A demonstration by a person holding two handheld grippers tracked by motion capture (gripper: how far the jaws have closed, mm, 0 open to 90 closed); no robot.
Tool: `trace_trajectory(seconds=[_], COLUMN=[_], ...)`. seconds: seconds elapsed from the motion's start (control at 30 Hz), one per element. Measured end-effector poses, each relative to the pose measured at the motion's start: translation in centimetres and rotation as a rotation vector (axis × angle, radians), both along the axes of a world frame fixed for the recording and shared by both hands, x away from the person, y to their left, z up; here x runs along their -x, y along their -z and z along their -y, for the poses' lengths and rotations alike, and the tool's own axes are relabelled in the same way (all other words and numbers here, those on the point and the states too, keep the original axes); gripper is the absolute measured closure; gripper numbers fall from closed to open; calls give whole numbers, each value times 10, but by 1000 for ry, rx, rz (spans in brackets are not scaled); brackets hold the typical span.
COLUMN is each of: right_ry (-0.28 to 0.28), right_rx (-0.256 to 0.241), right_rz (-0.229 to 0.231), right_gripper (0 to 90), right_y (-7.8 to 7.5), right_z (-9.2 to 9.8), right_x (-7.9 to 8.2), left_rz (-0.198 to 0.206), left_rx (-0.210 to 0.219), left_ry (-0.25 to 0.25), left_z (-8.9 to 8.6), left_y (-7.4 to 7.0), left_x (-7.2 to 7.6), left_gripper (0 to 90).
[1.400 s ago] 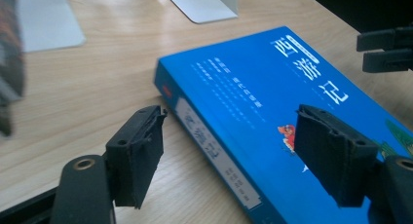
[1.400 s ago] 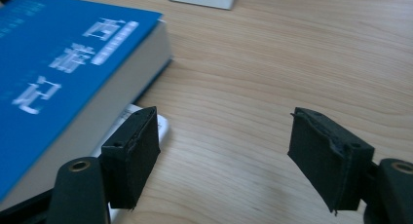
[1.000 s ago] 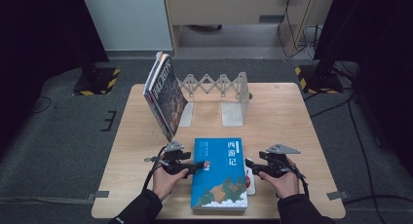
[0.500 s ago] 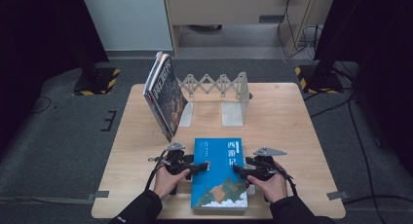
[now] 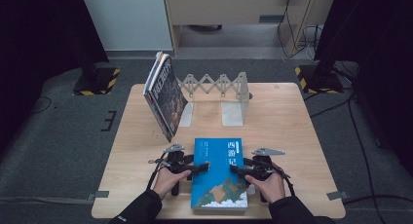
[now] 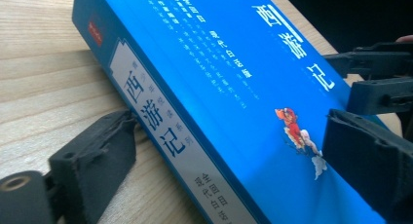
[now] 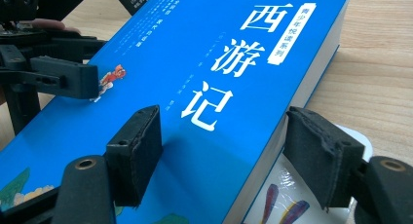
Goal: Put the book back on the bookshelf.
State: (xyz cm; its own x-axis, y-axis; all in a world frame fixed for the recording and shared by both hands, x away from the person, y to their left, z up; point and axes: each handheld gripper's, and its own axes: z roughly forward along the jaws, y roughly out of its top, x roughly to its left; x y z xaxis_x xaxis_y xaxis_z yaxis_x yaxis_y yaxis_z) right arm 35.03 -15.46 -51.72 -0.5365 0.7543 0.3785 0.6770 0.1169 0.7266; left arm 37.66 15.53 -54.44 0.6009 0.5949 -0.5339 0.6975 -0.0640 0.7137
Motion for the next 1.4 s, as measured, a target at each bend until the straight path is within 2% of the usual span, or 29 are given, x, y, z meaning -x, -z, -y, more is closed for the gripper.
trace_trajectory(seconds=[0.03,0.13,0.2,0.3,0.4,0.47,0.53,0.6,1.0,1.13,1.23,1.4], right_ry=[0,2,3,4,3,1,0,0,-16,-14,-15,-20], right_rx=[0,1,0,-2,-2,-4,-5,-7,-19,-25,-33,-36], right_rz=[0,1,-1,-5,-6,-9,-9,-10,-7,-9,-13,-12], right_gripper=[300,299,298,298,297,297,297,297,300,302,302,302], right_y=[0,0,0,0,0,0,0,1,2,3,3,3], right_z=[0,0,0,0,-1,0,0,0,1,2,4,5], right_x=[0,0,0,0,0,-1,-1,-1,-2,-2,-2,-3], left_rz=[-4,-6,-5,9,-16,-48,-50,-77,-132,-116,-94,-81], left_rx=[13,18,6,-35,-22,-3,-1,10,8,33,29,31], left_ry=[1,2,-4,2,-12,-16,-13,-15,-26,-29,-22,-18], left_z=[0,0,0,1,-2,-4,-4,-6,-14,-16,-15,-13], left_y=[1,1,0,-2,-2,-3,-3,-3,-15,-21,-25,-28], left_x=[0,-1,0,0,-1,-2,-2,-3,-3,-2,-1,0], left_gripper=[0,0,5,27,83,140,149,175,312,371,382,393])
